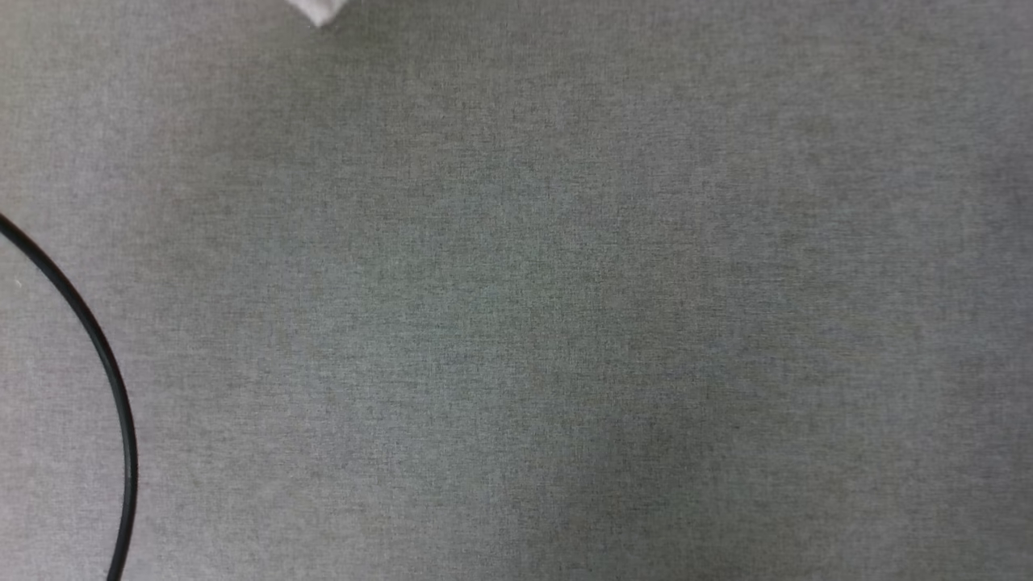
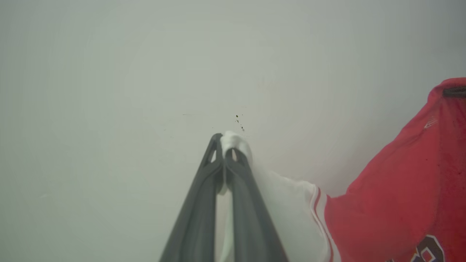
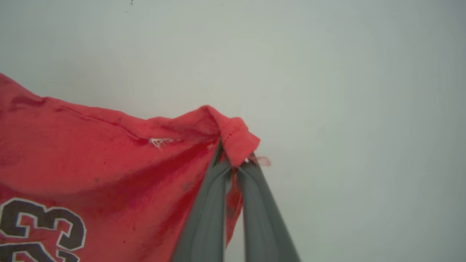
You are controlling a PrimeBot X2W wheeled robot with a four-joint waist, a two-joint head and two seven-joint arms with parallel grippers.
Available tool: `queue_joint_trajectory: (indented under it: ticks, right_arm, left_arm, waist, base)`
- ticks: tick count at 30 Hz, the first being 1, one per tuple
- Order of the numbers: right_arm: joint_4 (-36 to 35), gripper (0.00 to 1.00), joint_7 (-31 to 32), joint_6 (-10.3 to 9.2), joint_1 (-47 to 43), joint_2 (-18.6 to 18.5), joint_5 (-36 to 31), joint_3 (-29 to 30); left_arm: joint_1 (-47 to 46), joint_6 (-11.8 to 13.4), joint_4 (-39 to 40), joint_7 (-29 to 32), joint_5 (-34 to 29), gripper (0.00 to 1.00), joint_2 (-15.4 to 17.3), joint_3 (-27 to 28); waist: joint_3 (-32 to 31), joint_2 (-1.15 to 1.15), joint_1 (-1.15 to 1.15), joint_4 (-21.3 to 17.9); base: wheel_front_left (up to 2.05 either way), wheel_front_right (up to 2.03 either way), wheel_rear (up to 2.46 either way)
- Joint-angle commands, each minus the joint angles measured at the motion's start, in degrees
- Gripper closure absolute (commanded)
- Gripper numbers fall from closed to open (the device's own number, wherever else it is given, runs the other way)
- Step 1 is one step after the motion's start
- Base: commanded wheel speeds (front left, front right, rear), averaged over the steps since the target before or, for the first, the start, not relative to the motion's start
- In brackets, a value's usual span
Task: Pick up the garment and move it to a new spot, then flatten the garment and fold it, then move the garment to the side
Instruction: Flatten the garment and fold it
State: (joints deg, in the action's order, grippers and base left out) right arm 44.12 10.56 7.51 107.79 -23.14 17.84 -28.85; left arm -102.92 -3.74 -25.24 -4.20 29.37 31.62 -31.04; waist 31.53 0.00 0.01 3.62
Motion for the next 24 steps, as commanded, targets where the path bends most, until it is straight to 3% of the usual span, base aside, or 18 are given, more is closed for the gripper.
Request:
queue_joint_trajectory:
  ticks: [1, 10, 24]
  right_arm:
    - [1.3, 1.0, -0.7, -0.04, 1.8, 0.5, -0.8, -0.2]
    - [9.2, 1.0, -4.0, -0.04, 4.7, 2.8, -0.6, -2.7]
    - [16.2, 1.0, -9.8, -0.04, -10.1, 6.7, 5.7, -11.5]
  left_arm:
    - [-2.0, -0.4, -1.6, -0.6, -0.3, 1.0, -0.5, 0.0]
    - [-5.8, -2.3, -11.2, -4.1, 0.0, 1.0, -2.6, -1.7]
    - [10.0, -3.5, -19.8, -9.7, 3.5, 1.0, -4.0, -7.3]
  waist:
    - [0.9, 0.0, -0.01, 0.4]
    - [3.4, 0.0, -0.01, 0.3]
    - [0.7, 0.0, -0.01, -0.8]
  base:
    - [0.0, 0.0, 0.0]
    - [0.0, 0.0, 0.0]
    - [0.0, 0.0, 0.0]
